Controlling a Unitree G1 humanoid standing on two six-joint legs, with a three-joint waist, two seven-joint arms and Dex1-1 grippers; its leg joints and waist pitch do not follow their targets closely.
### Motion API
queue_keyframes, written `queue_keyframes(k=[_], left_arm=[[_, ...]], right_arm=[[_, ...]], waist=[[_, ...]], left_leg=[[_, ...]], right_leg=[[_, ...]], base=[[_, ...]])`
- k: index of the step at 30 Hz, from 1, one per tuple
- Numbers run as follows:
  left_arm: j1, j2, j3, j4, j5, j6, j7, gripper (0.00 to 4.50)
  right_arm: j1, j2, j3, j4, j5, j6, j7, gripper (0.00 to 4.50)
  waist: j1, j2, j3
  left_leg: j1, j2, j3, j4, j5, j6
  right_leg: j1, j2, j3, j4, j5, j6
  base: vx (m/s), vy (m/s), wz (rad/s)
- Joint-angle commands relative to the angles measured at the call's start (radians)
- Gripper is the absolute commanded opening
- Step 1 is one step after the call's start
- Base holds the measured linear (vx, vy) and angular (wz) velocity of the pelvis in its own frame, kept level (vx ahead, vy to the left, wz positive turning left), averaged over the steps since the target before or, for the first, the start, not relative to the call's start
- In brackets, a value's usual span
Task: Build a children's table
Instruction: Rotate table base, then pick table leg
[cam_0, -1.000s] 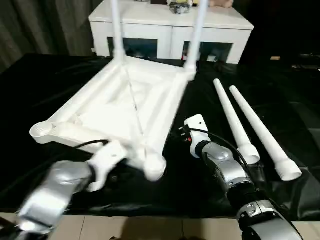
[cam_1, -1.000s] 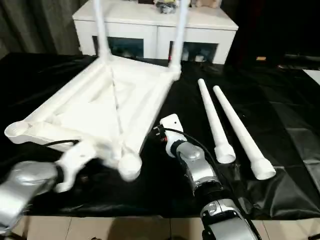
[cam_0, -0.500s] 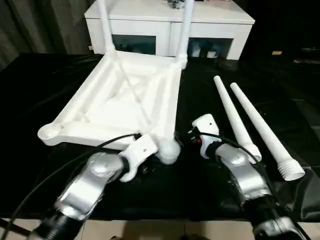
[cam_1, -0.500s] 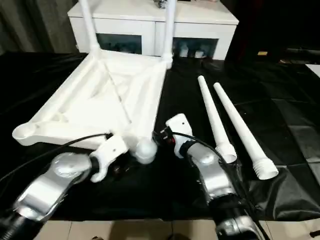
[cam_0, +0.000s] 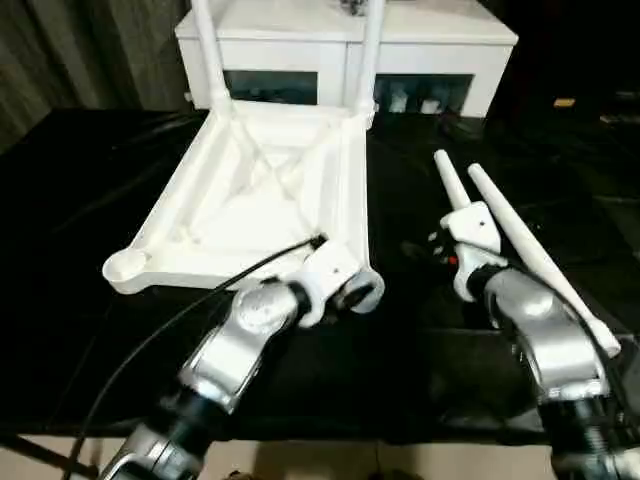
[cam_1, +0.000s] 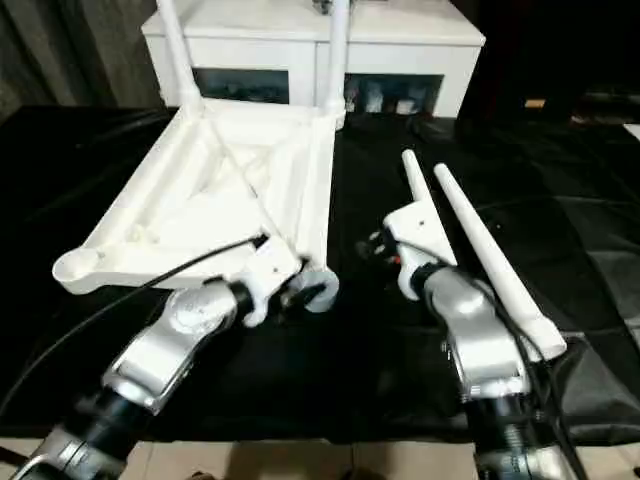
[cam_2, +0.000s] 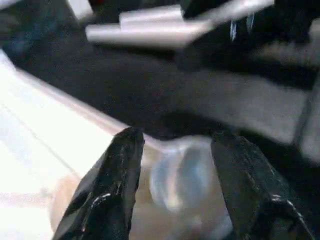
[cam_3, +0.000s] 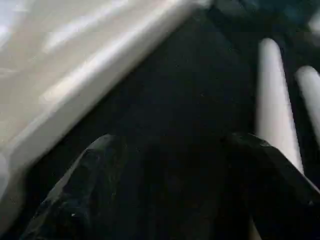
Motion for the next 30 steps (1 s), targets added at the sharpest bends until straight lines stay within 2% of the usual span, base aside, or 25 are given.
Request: queue_keyframes(k=[1,2,4,5,6,8,10,11,12,13,14,15,16,18,20,21,30], left_arm=[[-0.009,0.013,0.041,-0.048,-0.047,-0.003,-0.032,2.62],[-0.007,0.022,0.049,-0.061,-0.063,-0.005,-0.051,2.62],[0.006,0.058,0.041,-0.106,-0.089,0.015,-0.118,2.62],[0.015,0.081,0.034,-0.131,-0.102,0.032,-0.156,2.62],[0.029,0.122,0.016,-0.174,-0.116,0.059,-0.216,2.62],[0.046,0.181,-0.007,-0.231,-0.134,0.093,-0.292,2.62],[0.056,0.235,-0.018,-0.301,-0.156,0.157,-0.348,2.62],[0.058,0.253,-0.021,-0.328,-0.168,0.183,-0.367,2.62],[0.059,0.269,-0.024,-0.351,-0.179,0.206,-0.381,2.62],[0.056,0.29,-0.027,-0.385,-0.187,0.236,-0.391,2.62],[0.054,0.296,-0.028,-0.394,-0.188,0.241,-0.393,2.62],[0.051,0.299,-0.026,-0.407,-0.193,0.25,-0.394,2.62],[0.048,0.301,-0.022,-0.419,-0.197,0.261,-0.393,2.62],[0.041,0.299,-0.013,-0.439,-0.202,0.279,-0.394,2.62],[0.037,0.298,-0.011,-0.442,-0.203,0.283,-0.393,2.62],[0.031,0.304,-0.008,-0.457,-0.211,0.305,-0.394,2.62],[0.03,0.326,0.001,-0.505,-0.229,0.353,-0.396,2.62]], right_arm=[[-0.048,-0.024,-0.032,0.026,-0.006,0.084,-0.026,3.88],[-0.064,-0.032,-0.032,0.04,-0.014,0.107,-0.027,3.99],[-0.099,-0.043,-0.035,0.079,-0.019,0.129,-0.027,4.25],[-0.117,-0.05,-0.036,0.1,-0.02,0.14,-0.023,4.29],[-0.147,-0.06,-0.035,0.139,-0.024,0.147,-0.02,4.33],[-0.195,-0.076,-0.031,0.199,-0.035,0.168,-0.024,4.42],[-0.252,-0.101,-0.011,0.284,-0.041,0.232,-0.013,4.42],[-0.27,-0.111,-0.002,0.317,-0.045,0.242,-0.008,4.42],[-0.285,-0.117,0.0,0.351,-0.042,0.252,-0.001,4.42],[-0.305,-0.13,0.017,0.409,-0.047,0.275,0.018,4.42],[-0.31,-0.136,0.027,0.425,-0.053,0.279,0.025,4.42],[-0.315,-0.139,0.032,0.445,-0.039,0.303,0.055,4.42],[-0.32,-0.141,0.038,0.468,-0.034,0.309,0.072,4.42],[-0.331,-0.14,0.038,0.522,-0.037,0.309,0.079,4.42],[-0.333,-0.138,0.033,0.538,-0.031,0.316,0.087,4.42],[-0.346,-0.134,0.02,0.579,-0.019,0.318,0.08,4.14],[-0.372,-0.135,0.008,0.658,-0.009,0.319,0.078,3.35]], waist=[[-0.001,-0.005,-0.067],[-0.002,-0.006,-0.067],[-0.001,-0.001,-0.068],[-0.001,-0.008,-0.068],[-0.001,-0.006,-0.069],[-0.005,-0.002,-0.065],[-0.005,-0.008,-0.069],[-0.004,-0.01,-0.066],[-0.003,-0.009,-0.061],[-0.001,-0.013,-0.064],[0.0,-0.011,-0.063],[0.001,-0.015,-0.062],[0.002,-0.015,-0.063],[0.003,-0.022,-0.065],[0.003,-0.024,-0.066],[0.004,-0.025,-0.066],[0.002,-0.023,-0.064]], left_leg=[[0.007,0.002,0.002,-0.071,-0.296,0.005],[0.005,0.002,0.003,-0.07,-0.292,0.006],[0.006,0.001,0.004,-0.068,-0.281,0.007],[0.007,0.002,0.005,-0.068,-0.274,0.009],[0.005,0.003,0.002,-0.07,-0.269,0.005],[0.008,0.003,0.006,-0.069,-0.279,0.002],[0.013,0.004,0.004,-0.067,-0.269,-0.007],[0.01,0.004,0.005,-0.069,-0.269,-0.006],[0.014,0.005,0.009,-0.067,-0.283,-0.009],[0.019,0.004,0.011,-0.064,-0.286,-0.01],[0.015,0.004,0.009,-0.065,-0.278,-0.009],[0.017,0.004,0.013,-0.063,-0.282,-0.009],[0.016,0.004,0.012,-0.064,-0.277,-0.008],[0.007,0.003,0.012,-0.063,-0.241,-0.006],[0.007,0.004,0.013,-0.061,-0.226,-0.005],[0.007,0.003,0.013,-0.061,-0.219,-0.003],[0.009,0.003,0.013,-0.059,-0.25,-0.014]], right_leg=[[0.053,-0.024,0.027,-0.075,-0.323,-0.167],[0.053,-0.024,0.027,-0.074,-0.323,-0.169],[0.052,-0.027,0.027,-0.073,-0.341,-0.165],[0.051,-0.026,0.027,-0.075,-0.339,-0.163],[0.052,-0.029,0.027,-0.067,-0.334,-0.174],[0.046,-0.024,0.027,-0.069,-0.341,-0.177],[0.049,-0.024,0.026,-0.056,-0.324,-0.192],[0.049,-0.023,0.026,-0.06,-0.326,-0.193],[0.043,-0.023,0.028,-0.065,-0.335,-0.194],[0.043,-0.024,0.028,-0.061,-0.342,-0.197],[0.045,-0.025,0.028,-0.06,-0.34,-0.199],[0.042,-0.023,0.029,-0.064,-0.342,-0.194],[0.045,-0.024,0.029,-0.062,-0.336,-0.194],[0.052,-0.026,0.029,-0.058,-0.315,-0.195],[0.052,-0.026,0.029,-0.057,-0.305,-0.198],[0.053,-0.026,0.029,-0.056,-0.303,-0.197],[0.048,-0.024,0.026,-0.06,-0.353,-0.183]], base=[[0.0,0.0,0.0],[0.0,0.0,0.0],[0.0,0.0,0.0],[0.0,0.0,0.0],[0.0,0.0,0.0],[0.0,0.0,0.0],[0.0,0.0,0.0],[0.0,0.0,0.0],[0.0,0.0,0.0],[0.0,0.0,0.0],[0.0,0.0,0.0],[0.0,0.0,0.0],[0.0,0.0,0.0],[0.0,0.0,0.0],[0.0,0.0,0.0],[0.0,0.0,0.0],[0.0,0.0,0.0]])
